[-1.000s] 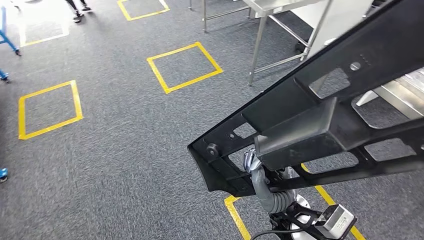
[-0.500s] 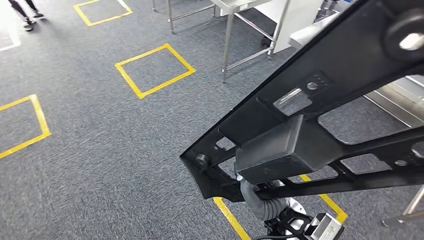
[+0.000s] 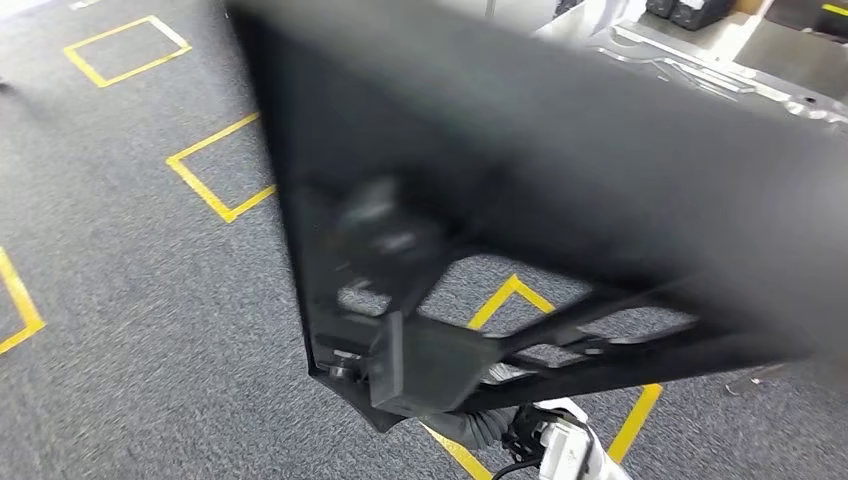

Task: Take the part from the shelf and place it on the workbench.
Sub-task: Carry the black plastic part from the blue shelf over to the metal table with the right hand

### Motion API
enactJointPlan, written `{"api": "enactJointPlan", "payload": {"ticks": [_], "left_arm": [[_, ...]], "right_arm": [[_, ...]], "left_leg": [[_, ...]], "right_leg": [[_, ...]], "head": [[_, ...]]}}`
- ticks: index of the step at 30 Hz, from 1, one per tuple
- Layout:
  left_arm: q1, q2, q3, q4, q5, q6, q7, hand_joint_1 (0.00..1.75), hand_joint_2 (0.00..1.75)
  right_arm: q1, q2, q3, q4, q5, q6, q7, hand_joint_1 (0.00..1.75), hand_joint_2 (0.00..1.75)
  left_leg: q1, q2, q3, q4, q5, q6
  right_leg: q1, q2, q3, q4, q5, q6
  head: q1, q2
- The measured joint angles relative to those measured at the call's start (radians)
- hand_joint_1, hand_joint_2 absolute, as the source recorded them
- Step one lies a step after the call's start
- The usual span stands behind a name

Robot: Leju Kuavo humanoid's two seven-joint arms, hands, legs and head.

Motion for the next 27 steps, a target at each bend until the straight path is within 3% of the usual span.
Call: {"api": "enactJointPlan", "payload": {"ticks": [1, 2, 4, 6, 8, 10, 12, 14, 15, 16, 17, 19, 21, 23, 24, 25, 27], "left_arm": [[0.002, 0.0, 0.0, 0.0, 0.0, 0.002, -0.001, 0.0, 0.0], [0.002, 0.0, 0.001, 0.0, 0.0, 0.004, -0.001, 0.0, 0.0], [0.003, 0.001, 0.004, 0.0, -0.001, 0.011, -0.001, 0.0, 0.0], [0.003, 0.001, 0.007, 0.0, -0.006, 0.017, -0.001, 0.0, 0.0], [0.002, 0.0, 0.008, 0.0, -0.009, 0.018, -0.001, 0.0, 0.0], [0.001, -0.002, 0.01, 0.001, -0.008, 0.018, -0.001, 0.0, 0.0], [0.004, -0.003, 0.013, 0.002, -0.007, 0.019, -0.001, 0.0, 0.0], [0.007, -0.003, 0.019, 0.002, -0.007, 0.024, -0.001, 0.0, 0.0], [0.007, -0.003, 0.022, 0.003, -0.007, 0.026, -0.001, 0.0, 0.0], [0.007, -0.004, 0.024, 0.003, -0.007, 0.028, -0.001, 0.0, 0.0], [0.007, -0.005, 0.025, 0.004, -0.007, 0.029, -0.002, 0.0, 0.0], [0.007, -0.007, 0.026, 0.004, -0.007, 0.029, -0.003, 0.0, 0.0], [0.007, -0.007, 0.026, 0.004, -0.007, 0.029, -0.005, 0.0, 0.0], [0.005, -0.008, 0.026, 0.004, -0.008, 0.029, -0.006, 0.0, 0.0], [0.004, -0.008, 0.026, 0.004, -0.009, 0.03, -0.007, 0.0, 0.0], [0.004, -0.008, 0.026, 0.005, -0.01, 0.03, -0.007, 0.0, 0.0], [0.006, -0.009, 0.027, 0.005, -0.011, 0.032, -0.006, 0.0, 0.0]], "right_arm": [[-0.021, -0.005, 0.007, 0.02, -0.003, 0.005, 0.001, 1.75, 1.75], [-0.042, -0.009, 0.014, 0.04, -0.006, 0.01, 0.001, 1.75, 1.75], [-0.081, -0.014, 0.028, 0.072, -0.012, 0.017, 0.002, 1.75, 1.75], [-0.109, -0.017, 0.039, 0.096, -0.018, 0.019, 0.002, 1.75, 1.75], [-0.126, -0.02, 0.044, 0.114, -0.024, 0.017, 0.002, 1.75, 1.75], [-0.14, -0.025, 0.045, 0.126, -0.027, 0.015, 0.002, 1.75, 1.75], [-0.152, -0.029, 0.048, 0.136, -0.032, 0.01, 0.002, 1.75, 1.75], [-0.157, -0.03, 0.049, 0.148, -0.052, -0.008, 0.003, 1.75, 1.75], [-0.157, -0.031, 0.048, 0.154, -0.066, -0.021, 0.004, 1.75, 1.75], [-0.156, -0.033, 0.045, 0.159, -0.082, -0.034, 0.004, 1.75, 1.75], [-0.156, -0.034, 0.039, 0.163, -0.098, -0.046, 0.005, 1.75, 1.75], [-0.155, -0.037, 0.017, 0.168, -0.127, -0.063, 0.005, 1.75, 1.75], [-0.149, -0.039, -0.016, 0.17, -0.149, -0.069, 0.004, 1.75, 1.75], [-0.136, -0.042, -0.048, 0.174, -0.16, -0.068, 0.002, 1.75, 1.75], [-0.128, -0.043, -0.063, 0.176, -0.163, -0.067, 0.001, 1.75, 1.75], [-0.12, -0.044, -0.075, 0.177, -0.166, -0.066, -0.001, 1.75, 1.75], [-0.109, -0.045, -0.091, 0.178, -0.169, -0.065, -0.002, 1.75, 1.75]], "left_leg": [[0.0, -0.002, 0.009, -0.032, 0.031, 0.001], [0.001, -0.011, 0.034, -0.099, 0.075, 0.004], [0.002, -0.045, 0.088, -0.231, 0.13, 0.013], [-0.001, -0.06, 0.107, -0.279, 0.138, 0.022], [-0.001, -0.045, 0.108, -0.286, 0.142, 0.032], [0.003, -0.026, 0.113, -0.295, 0.147, 0.045], [0.003, -0.005, 0.115, -0.3, 0.148, 0.054], [0.002, 0.017, 0.115, -0.3, 0.145, 0.056], [0.002, 0.029, 0.116, -0.3, 0.144, 0.055], [0.002, 0.039, 0.118, -0.3, 0.142, 0.054], [0.002, 0.05, 0.121, -0.3, 0.139, 0.052], [-0.002, 0.066, 0.129, -0.299, 0.132, 0.044], [-0.007, 0.083, 0.134, -0.298, 0.126, 0.033], [-0.007, 0.099, 0.139, -0.299, 0.12, 0.021], [-0.005, 0.091, 0.14, -0.292, 0.112, 0.016], [-0.003, 0.073, 0.132, -0.269, 0.095, 0.011], [0.0, 0.025, 0.085, -0.161, 0.035, 0.006]], "right_leg": [[0.0, 0.013, 0.001, 0.002, -0.001, 0.001], [0.0, 0.026, 0.001, 0.005, -0.002, 0.002], [0.0, 0.048, -0.004, 0.013, -0.005, 0.009], [-0.001, 0.064, -0.012, 0.018, -0.005, 0.02], [-0.002, 0.074, -0.016, 0.015, -0.002, 0.033], [0.0, 0.039, -0.028, 0.041, -0.022, 0.043], [-0.002, -0.014, -0.078, 0.145, -0.078, 0.049], [-0.008, -0.032, -0.142, 0.269, -0.124, 0.055], [-0.01, -0.036, -0.155, 0.29, -0.121, 0.057], [-0.012, -0.04, -0.147, 0.271, -0.099, 0.058], [-0.013, -0.05, -0.118, 0.213, -0.064, 0.058], [-0.007, -0.096, -0.048, 0.073, -0.011, 0.05], [0.003, -0.119, -0.019, 0.012, 0.001, 0.039], [0.004, -0.094, -0.02, 0.009, 0.002, 0.029], [0.002, -0.083, -0.019, 0.006, 0.004, 0.024], [-0.001, -0.071, -0.017, 0.004, 0.006, 0.017], [-0.005, -0.049, -0.015, 0.001, 0.007, 0.008]], "head": [[0.0, 0.0], [0.0, 0.0], [0.0, 0.0], [0.0, 0.0], [0.0, 0.0], [0.0, 0.0], [0.0, 0.0], [0.0, 0.0], [0.0, 0.0], [0.0, 0.0], [0.0, 0.0], [0.0, 0.0], [0.0, 0.0], [0.0, 0.0], [0.0, 0.0], [0.0, 0.0], [0.0, 0.0]]}}
